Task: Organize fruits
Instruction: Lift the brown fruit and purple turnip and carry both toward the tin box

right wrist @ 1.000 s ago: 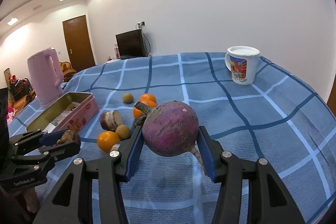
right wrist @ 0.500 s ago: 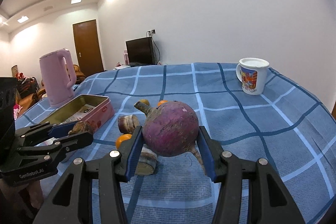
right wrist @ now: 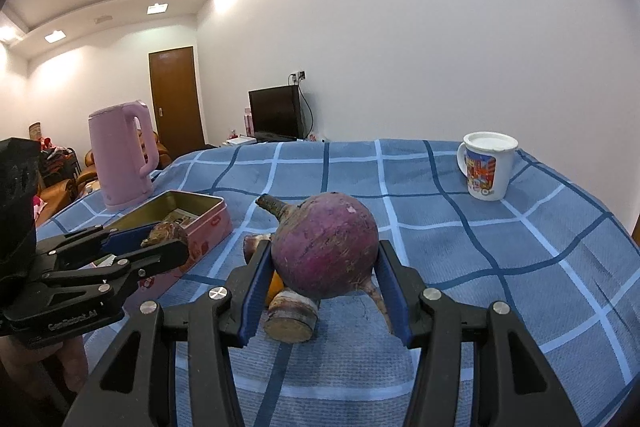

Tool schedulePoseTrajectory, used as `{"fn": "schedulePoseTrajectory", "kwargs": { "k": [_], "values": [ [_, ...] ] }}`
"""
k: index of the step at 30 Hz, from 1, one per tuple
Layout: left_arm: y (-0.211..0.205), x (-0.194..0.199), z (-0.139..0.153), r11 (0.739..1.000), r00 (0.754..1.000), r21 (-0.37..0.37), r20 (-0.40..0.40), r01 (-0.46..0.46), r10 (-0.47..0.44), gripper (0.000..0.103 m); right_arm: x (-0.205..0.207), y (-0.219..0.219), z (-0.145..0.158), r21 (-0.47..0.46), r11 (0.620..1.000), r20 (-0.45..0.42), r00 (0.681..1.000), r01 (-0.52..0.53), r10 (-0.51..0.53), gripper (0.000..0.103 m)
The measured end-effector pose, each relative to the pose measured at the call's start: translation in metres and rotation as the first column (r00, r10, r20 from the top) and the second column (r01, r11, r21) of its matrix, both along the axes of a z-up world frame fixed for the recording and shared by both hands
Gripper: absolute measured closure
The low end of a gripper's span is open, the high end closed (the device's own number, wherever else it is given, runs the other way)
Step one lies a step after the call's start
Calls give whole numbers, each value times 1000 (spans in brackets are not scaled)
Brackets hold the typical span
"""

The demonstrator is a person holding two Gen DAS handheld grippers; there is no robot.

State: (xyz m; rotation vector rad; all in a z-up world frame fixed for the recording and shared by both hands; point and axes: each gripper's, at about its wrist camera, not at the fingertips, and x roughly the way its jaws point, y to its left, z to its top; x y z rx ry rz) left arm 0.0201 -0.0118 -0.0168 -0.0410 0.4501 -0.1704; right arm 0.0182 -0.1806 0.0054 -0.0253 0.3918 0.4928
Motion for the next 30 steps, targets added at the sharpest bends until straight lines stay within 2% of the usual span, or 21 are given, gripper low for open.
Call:
{"fn": "schedulePoseTrajectory", "kwargs": {
  "k": [30],
  "values": [
    [-5,-19,18,998,990,53,138,-32,25,61,-20,2,13,31,999,103,995,-13,10,50]
  ]
}}
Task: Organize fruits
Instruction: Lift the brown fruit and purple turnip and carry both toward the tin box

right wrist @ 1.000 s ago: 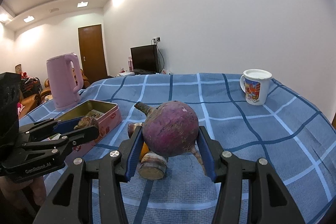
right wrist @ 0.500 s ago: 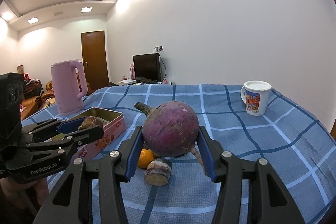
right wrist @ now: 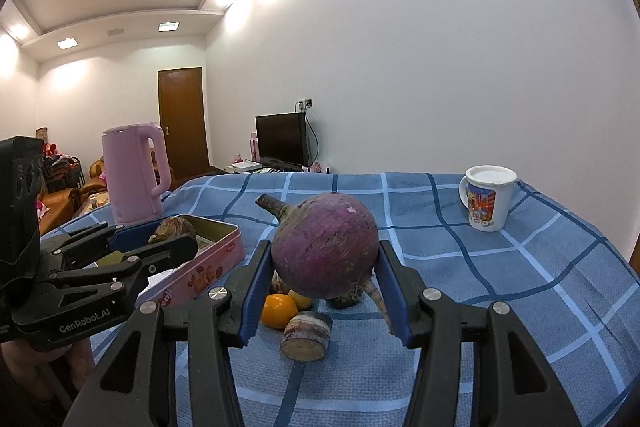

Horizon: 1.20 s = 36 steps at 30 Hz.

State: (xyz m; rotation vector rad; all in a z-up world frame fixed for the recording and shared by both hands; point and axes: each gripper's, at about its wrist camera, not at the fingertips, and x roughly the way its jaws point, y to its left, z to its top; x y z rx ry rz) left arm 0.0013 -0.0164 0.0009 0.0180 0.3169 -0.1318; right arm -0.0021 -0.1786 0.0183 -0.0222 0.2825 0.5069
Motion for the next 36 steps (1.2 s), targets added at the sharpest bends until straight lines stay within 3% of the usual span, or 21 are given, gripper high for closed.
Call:
{"fn": "schedulePoseTrajectory", "kwargs": {
  "k": [21,36],
  "values": [
    [4,-8,6,999,996,24,78,-41,39,61,-5,4,5,15,1000,47,999,-15,14,50],
    [17,-7,9,997,994,24,82,-75,72,61,2,25,9,-16,999,52,997,-50,51,50]
  ]
}}
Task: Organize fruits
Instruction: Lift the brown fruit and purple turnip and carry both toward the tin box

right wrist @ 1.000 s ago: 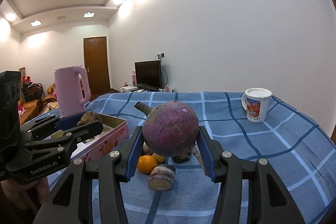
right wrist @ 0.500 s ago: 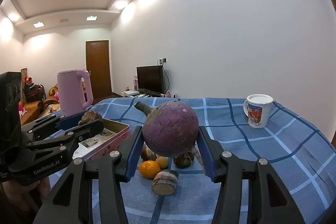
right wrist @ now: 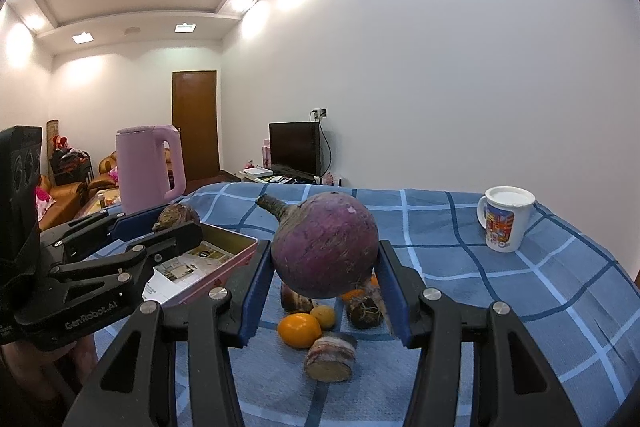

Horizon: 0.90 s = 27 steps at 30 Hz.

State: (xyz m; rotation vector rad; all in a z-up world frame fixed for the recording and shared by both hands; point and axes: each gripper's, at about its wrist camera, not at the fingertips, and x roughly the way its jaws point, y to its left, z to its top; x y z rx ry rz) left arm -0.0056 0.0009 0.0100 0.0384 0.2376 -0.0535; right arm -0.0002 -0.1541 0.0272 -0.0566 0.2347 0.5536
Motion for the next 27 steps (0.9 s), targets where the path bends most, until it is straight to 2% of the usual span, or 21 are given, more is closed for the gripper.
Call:
{"fn": "schedulePoseTrajectory", "kwargs": {
  "k": [27],
  "values": [
    [64,24,-3,993,987,9,-105,-122,122,61,39,79,10,-71,987,-105,985,-145,137,50]
  ]
}}
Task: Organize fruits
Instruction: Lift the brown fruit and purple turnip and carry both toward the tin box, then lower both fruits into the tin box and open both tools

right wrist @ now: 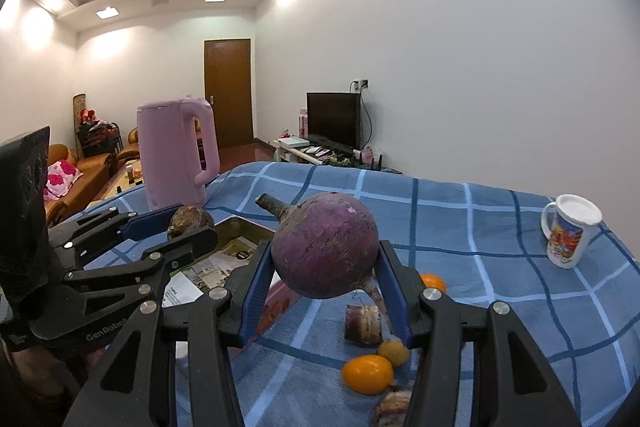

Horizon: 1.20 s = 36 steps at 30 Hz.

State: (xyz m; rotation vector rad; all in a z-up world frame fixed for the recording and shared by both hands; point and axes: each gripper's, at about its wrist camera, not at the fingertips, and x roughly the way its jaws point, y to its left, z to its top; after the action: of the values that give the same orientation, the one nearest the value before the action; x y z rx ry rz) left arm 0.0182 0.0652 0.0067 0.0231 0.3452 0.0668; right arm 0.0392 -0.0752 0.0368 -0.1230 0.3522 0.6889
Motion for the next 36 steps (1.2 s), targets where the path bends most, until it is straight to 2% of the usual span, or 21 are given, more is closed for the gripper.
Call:
{"fn": "schedulePoseTrajectory", "kwargs": {
  "k": [23,36],
  "values": [
    [42,35,-14,996,989,29,-120,-82,85,61,37,70,-4,-69,995,-74,995,-78,73,50],
    [68,53,-26,992,973,39,-196,-116,122,61,56,111,-34,-154,984,-137,988,-94,73,50]
  ]
}}
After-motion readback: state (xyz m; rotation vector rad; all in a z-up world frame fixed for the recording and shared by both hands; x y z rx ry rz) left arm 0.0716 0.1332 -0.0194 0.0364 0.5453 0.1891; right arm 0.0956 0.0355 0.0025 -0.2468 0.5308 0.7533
